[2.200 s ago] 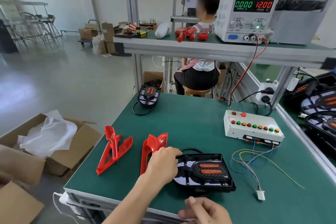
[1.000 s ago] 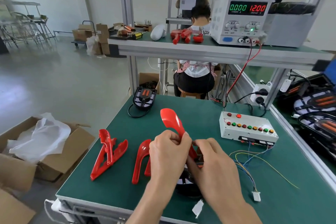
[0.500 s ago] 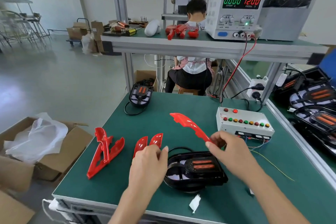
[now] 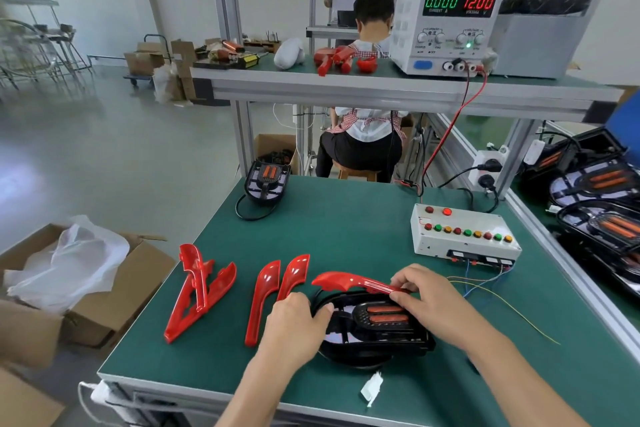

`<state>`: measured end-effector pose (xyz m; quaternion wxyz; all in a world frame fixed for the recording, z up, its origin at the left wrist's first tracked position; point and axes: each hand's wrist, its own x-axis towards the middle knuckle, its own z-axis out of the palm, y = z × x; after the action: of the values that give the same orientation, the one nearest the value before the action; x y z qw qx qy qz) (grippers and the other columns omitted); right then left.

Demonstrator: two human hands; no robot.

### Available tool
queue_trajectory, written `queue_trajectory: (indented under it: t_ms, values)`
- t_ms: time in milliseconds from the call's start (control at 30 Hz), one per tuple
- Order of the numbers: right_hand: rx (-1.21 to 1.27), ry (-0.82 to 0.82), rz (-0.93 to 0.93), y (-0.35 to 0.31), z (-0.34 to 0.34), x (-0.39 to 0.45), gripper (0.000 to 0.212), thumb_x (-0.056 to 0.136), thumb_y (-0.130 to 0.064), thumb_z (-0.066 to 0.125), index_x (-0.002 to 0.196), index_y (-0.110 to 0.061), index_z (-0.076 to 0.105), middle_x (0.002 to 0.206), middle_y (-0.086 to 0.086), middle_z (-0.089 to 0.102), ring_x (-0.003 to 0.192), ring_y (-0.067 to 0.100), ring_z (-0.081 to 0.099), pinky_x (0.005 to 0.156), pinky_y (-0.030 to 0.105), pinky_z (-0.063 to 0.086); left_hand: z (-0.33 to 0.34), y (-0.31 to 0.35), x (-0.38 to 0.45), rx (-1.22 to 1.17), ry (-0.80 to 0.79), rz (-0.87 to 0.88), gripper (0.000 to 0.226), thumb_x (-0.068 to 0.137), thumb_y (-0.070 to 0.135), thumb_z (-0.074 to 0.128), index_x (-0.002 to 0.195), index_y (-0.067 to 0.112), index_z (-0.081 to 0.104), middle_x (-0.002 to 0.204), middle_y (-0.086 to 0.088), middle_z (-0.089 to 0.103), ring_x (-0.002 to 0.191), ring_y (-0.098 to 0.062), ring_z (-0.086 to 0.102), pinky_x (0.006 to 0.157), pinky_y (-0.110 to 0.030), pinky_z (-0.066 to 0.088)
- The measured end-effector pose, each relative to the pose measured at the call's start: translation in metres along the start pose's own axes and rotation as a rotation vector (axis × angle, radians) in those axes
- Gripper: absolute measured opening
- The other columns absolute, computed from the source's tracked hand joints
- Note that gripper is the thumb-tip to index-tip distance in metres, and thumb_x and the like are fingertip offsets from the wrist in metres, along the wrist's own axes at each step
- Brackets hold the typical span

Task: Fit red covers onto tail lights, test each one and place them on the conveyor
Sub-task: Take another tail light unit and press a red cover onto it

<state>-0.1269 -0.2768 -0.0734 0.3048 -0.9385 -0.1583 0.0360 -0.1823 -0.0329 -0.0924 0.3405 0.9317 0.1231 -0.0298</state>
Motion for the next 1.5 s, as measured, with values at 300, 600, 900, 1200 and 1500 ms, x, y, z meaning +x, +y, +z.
queue_trajectory:
  t_ms: [300, 600, 900, 1200, 1500]
  values:
    - [0.098, 0.076, -0.023, 0.021, -0.001, -0.018, 0.014, 0.089, -0.026, 0.075, 0.088, -0.038, 0.067, 0.098, -0.027, 0.065, 0.098, -0.005, 0.06, 0.084, 0.017, 0.047, 0.001, -0.003, 0.002, -0.315, -0.071, 0.094, 0.022, 0.095, 0.037, 0.069, 0.101, 0.016, 0.067, 0.091, -0.001, 0.065, 0.074, -0.009, 0.055, 0.064, -0.016, 0.042]
    - [0.192, 0.17, -0.056, 0.034, 0.002, -0.041, 0.02, 0.084, -0.017, 0.081, 0.087, -0.035, 0.071, 0.104, -0.022, 0.068, 0.103, 0.003, 0.064, 0.091, 0.026, 0.049, 0.01, -0.003, -0.008, -0.536, -0.193, 0.1, 0.017, 0.097, 0.022, 0.069, 0.111, 0.026, 0.061, 0.108, 0.008, 0.073, 0.101, -0.003, 0.068, 0.096, -0.026, 0.051]
    - [0.194, 0.195, -0.124, 0.028, 0.0, -0.045, 0.021, 0.083, -0.024, 0.081, 0.09, -0.043, 0.076, 0.109, -0.023, 0.066, 0.106, 0.002, 0.063, 0.084, 0.016, 0.048, 0.014, 0.012, -0.004, -0.909, -0.224, -0.153, 0.035, 0.103, 0.051, 0.051, 0.108, 0.024, 0.072, 0.104, 0.007, 0.078, 0.112, -0.014, 0.066, 0.106, -0.037, 0.043]
    - [0.269, 0.307, -0.208, 0.025, 0.013, -0.054, 0.016, 0.084, -0.027, 0.074, 0.098, -0.034, 0.079, 0.111, -0.013, 0.068, 0.106, 0.01, 0.066, 0.085, 0.011, 0.048, 0.006, 0.029, 0.015, -0.832, -0.238, -0.272, 0.045, 0.089, 0.05, 0.07, 0.091, 0.005, 0.075, 0.072, -0.007, 0.075, 0.064, -0.018, 0.07, 0.067, -0.027, 0.054]
    - [0.316, 0.365, -0.201, 0.027, 0.02, -0.051, 0.017, 0.083, -0.024, 0.074, 0.096, -0.034, 0.08, 0.109, -0.013, 0.07, 0.103, 0.007, 0.067, 0.085, 0.007, 0.046, 0.004, 0.025, 0.015, -0.884, -0.314, -0.253, 0.03, 0.086, 0.04, 0.075, 0.093, 0.01, 0.076, 0.087, -0.017, 0.077, 0.076, -0.027, 0.071, 0.089, -0.046, 0.058]
